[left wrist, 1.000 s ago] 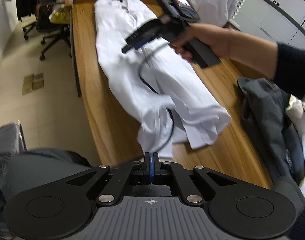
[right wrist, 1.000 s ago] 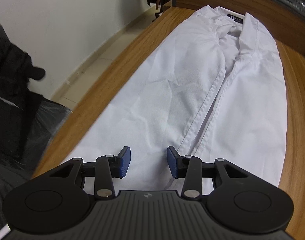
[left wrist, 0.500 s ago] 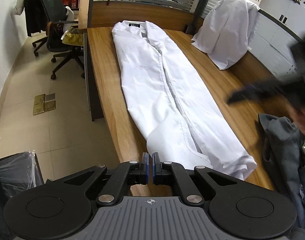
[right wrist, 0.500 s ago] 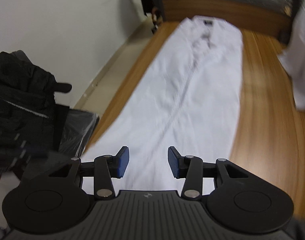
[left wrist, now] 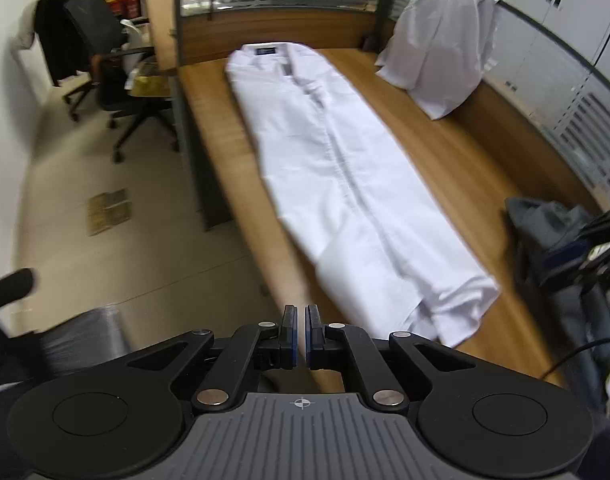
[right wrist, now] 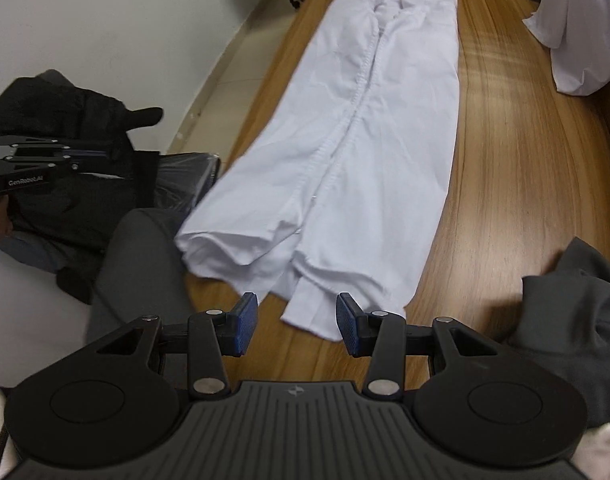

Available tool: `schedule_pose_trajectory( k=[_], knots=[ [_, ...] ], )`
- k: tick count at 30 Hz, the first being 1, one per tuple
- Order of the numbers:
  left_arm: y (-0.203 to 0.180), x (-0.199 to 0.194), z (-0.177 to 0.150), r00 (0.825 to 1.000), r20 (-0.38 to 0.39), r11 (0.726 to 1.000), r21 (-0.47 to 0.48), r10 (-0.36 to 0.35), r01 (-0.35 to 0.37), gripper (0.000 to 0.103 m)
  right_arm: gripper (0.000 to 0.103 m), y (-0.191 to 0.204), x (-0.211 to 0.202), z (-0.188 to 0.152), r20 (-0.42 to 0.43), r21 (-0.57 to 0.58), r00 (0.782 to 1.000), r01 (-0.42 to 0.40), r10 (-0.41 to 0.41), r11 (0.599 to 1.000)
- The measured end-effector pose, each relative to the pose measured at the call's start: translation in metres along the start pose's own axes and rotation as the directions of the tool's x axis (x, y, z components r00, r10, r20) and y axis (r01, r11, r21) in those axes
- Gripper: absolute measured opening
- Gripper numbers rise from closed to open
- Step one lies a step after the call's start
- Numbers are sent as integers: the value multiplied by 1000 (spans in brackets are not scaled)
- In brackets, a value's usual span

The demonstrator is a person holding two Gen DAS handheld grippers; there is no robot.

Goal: Fold clothes

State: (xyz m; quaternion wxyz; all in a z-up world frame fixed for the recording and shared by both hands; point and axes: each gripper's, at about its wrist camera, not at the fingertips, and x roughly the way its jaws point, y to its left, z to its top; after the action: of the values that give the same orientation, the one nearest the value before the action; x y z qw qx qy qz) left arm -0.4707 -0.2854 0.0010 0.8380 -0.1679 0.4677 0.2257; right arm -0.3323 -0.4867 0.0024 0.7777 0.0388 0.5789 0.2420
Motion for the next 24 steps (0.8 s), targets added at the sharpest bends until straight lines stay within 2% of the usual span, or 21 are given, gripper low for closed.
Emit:
schedule_pose_trajectory(
  k=[3,5,6,9,12,13,16,20,24],
  knots=[
    [10,-25,-9,999,-38,1000,-14,25,-26,8,53,8,-20,-2,-1,-3,1000,-16,16,1000],
    [19,-28,-18,999,-52,998,-66,14,-17,15,58,13,-26,-2,12,-11,1000,-19,19,1000],
    [22,-25,-22,998,-57,996,-86,13,-18,15,61,14,-24,-3,21,-14,999,-23,23,1000],
    [24,-4,-30,998,-59,993,-120,14,-21,15,61,18,6,-4,45,1,999,-19,19,1000],
    [19,22,-32,999,-39,992,-129,8,-12,16,50,26,43,-5,85,-17,996,-17,18,1000],
    [17,30,-31,1000,-25,991,-130,3,-6,17,50,28,56,-5,98,-23,995,-15,18,1000],
    [13,57,-24,1000,5,989,-146,-19,20,23,42,36,87,-2,159,-40,987,29,-22,999],
    [9,94,-14,999,16,985,-168,-38,40,24,38,42,120,1,200,-55,979,60,-48,997],
    [11,127,-1,995,26,971,-217,-94,98,24,36,50,147,-2,225,-116,968,142,-113,983]
  ],
)
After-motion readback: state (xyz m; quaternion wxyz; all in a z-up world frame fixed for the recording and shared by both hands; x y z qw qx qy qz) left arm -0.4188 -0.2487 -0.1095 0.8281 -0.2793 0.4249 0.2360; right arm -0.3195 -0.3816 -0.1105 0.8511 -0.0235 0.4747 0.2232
